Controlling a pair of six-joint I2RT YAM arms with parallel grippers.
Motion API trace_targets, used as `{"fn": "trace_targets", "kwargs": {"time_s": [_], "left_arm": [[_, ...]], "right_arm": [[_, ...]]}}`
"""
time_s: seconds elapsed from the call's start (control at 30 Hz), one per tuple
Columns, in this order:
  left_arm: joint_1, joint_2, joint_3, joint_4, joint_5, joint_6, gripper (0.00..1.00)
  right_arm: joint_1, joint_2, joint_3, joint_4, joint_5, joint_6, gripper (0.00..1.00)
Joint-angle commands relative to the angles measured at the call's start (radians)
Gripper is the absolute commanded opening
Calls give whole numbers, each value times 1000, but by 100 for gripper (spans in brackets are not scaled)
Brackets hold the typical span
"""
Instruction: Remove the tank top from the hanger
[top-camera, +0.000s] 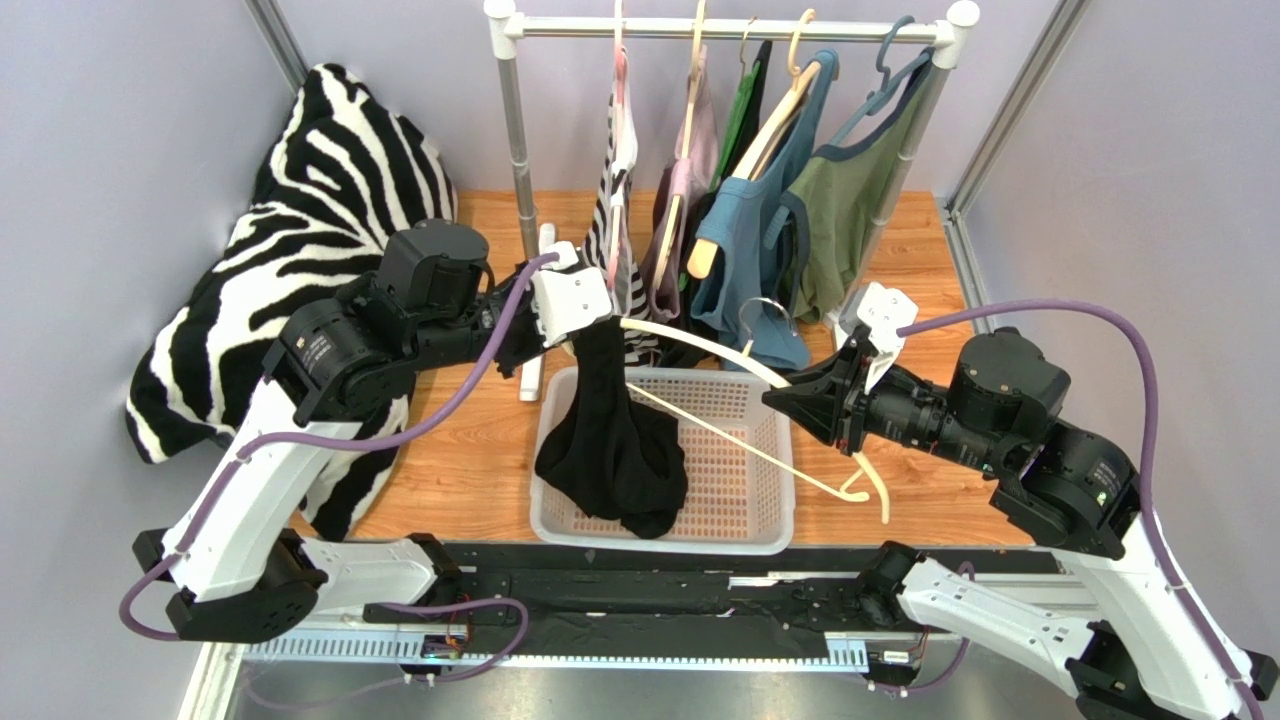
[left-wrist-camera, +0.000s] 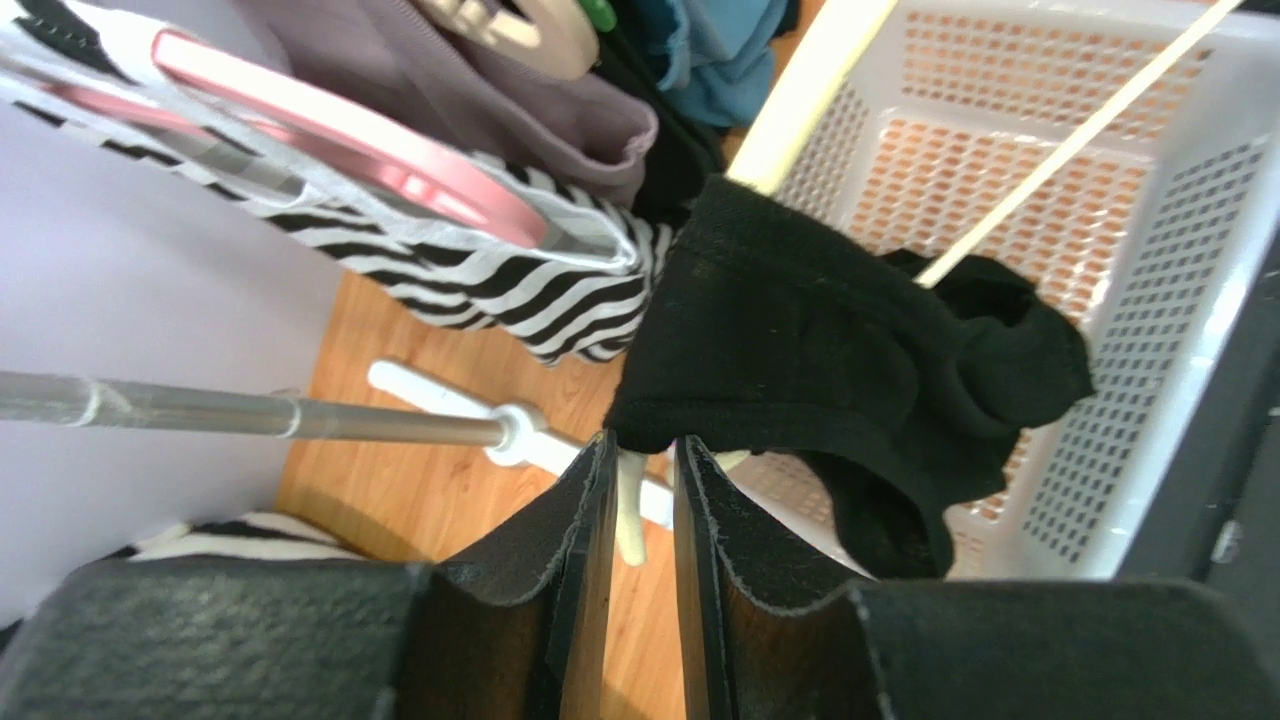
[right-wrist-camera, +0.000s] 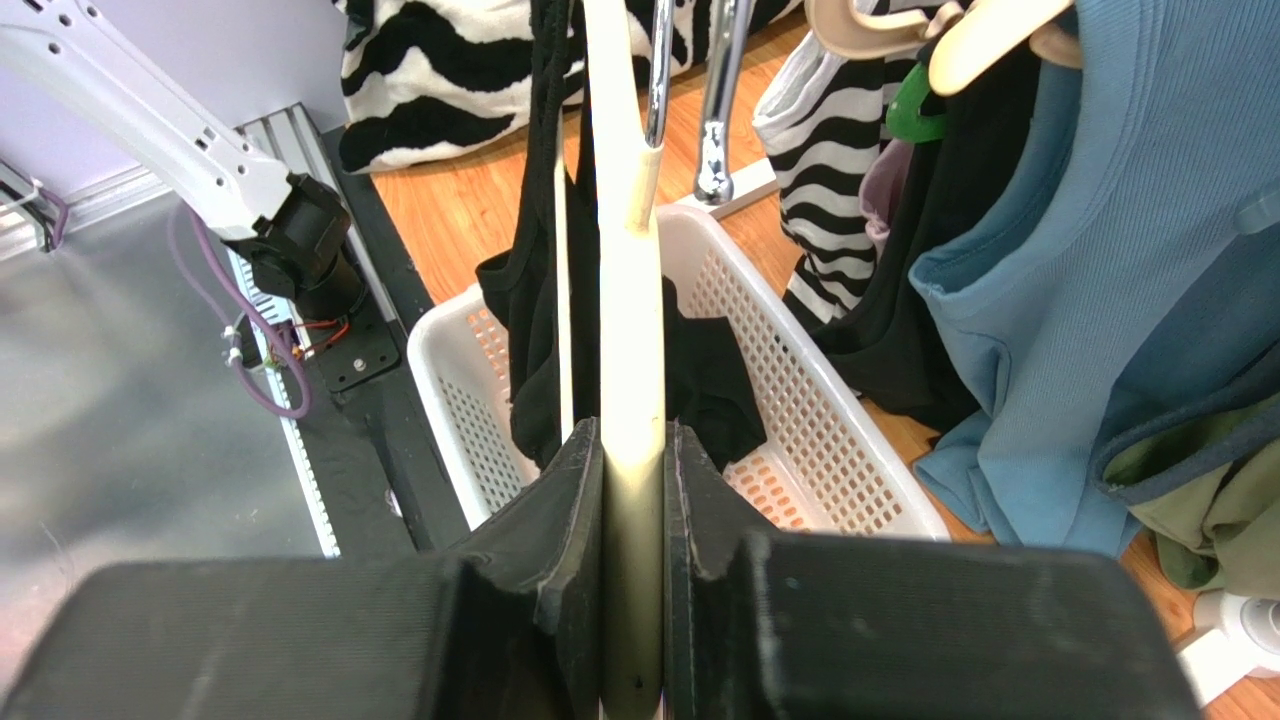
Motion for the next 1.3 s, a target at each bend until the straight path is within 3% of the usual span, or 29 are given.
{"fn": "trace_targets", "kwargs": {"time_s": [0.0, 0.1, 0.13, 0.17, 0.2, 0.23, 0.33, 0.47, 0.6, 0.8, 1.0, 1.03, 1.13, 1.27], "left_arm": [[4, -21, 39, -4, 132, -84, 29], [13, -33, 31, -24, 197, -107, 40], [13, -32, 31, -26, 203, -117, 49], [16, -32, 29, -26, 206, -125, 65], [17, -27, 31, -24, 214, -133, 71], [20, -21, 25, -12, 214, -157, 89], [46, -7, -7, 17, 257, -231, 96], [48, 20, -26, 45, 301, -280, 95], [48, 68, 6, 49, 393, -324, 87], [48, 123, 29, 63, 372, -340, 66], [48, 122, 31, 71, 288, -320, 33], [48, 122, 32, 75, 271, -321, 20], [47, 128, 35, 86, 185, -334, 0], [48, 137, 54, 92, 127, -337, 0]], "right_arm": [[-2, -24, 25, 49, 18, 10, 0], [-2, -33, 25, 51, 52, -2, 0], [0, -35, 25, 54, 61, -5, 0], [0, -36, 23, 56, 69, -8, 0], [-2, -38, 23, 60, 77, -10, 0], [0, -39, 19, 71, 77, -8, 0], [0, -44, 3, 89, 74, -11, 0], [-2, -46, -18, 102, 64, -3, 0], [0, -55, -61, 161, 35, 24, 0], [0, -64, -89, 180, 29, 47, 0], [-2, -67, -87, 178, 35, 41, 0], [-2, -66, -86, 178, 34, 41, 0], [-2, -64, -84, 177, 31, 41, 0], [-2, -67, -83, 169, 31, 44, 0]]}}
